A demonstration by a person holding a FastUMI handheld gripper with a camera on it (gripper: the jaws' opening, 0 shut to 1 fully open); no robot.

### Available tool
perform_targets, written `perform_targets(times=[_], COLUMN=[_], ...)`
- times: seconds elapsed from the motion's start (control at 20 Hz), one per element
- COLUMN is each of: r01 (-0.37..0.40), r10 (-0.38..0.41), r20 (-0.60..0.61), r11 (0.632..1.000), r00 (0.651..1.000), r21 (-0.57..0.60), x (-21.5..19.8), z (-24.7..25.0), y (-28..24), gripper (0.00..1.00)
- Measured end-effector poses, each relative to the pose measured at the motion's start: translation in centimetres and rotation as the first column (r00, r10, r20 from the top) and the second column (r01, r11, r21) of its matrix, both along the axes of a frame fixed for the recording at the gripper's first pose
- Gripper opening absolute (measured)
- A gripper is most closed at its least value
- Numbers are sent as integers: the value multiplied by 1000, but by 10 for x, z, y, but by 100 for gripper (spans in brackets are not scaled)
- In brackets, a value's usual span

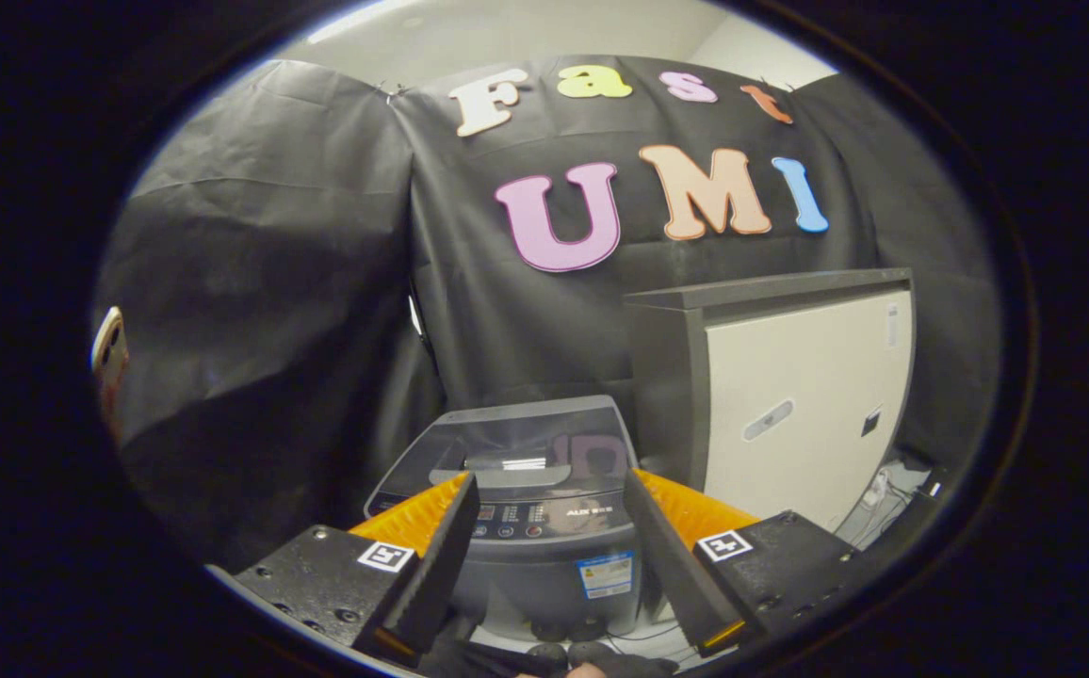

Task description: Put the clothes into the washing machine and then close the washing machine lid.

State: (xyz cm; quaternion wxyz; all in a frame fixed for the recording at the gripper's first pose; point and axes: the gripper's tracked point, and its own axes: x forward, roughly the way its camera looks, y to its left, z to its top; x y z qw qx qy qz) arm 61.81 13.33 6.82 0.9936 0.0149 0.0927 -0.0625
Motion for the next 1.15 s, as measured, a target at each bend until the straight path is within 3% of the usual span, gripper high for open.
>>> perform_targets(times=[0.5,1.15], r01=[1,-17], r10=[2,21], r20=[62,105], r11=[999,999], r00=[998,994], r21=[-54,-37], x=[-4,-7], z=[12,21], y=[2,10], gripper=[94,94])
